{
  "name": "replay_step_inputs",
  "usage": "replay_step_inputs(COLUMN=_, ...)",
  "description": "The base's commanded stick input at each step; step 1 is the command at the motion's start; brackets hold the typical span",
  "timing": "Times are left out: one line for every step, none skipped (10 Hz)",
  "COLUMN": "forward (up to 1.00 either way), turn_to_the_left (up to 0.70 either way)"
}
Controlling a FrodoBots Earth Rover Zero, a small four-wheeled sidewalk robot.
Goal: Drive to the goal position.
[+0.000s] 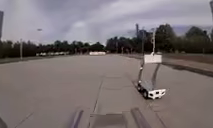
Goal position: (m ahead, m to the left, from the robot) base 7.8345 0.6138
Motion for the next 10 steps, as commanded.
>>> replay_step_inputs(forward=1.0, turn_to_the_left=0.0)
replay_step_inputs(forward=1.0, turn_to_the_left=0.0)
replay_step_inputs(forward=1.0, turn_to_the_left=0.0)
replay_step_inputs(forward=1.0, turn_to_the_left=0.0)
replay_step_inputs(forward=1.0, turn_to_the_left=0.0)
replay_step_inputs(forward=1.0, turn_to_the_left=0.0)
replay_step_inputs(forward=1.0, turn_to_the_left=0.0)
replay_step_inputs(forward=1.0, turn_to_the_left=0.0)
replay_step_inputs(forward=1.0, turn_to_the_left=0.0)
replay_step_inputs(forward=1.0, turn_to_the_left=0.0)
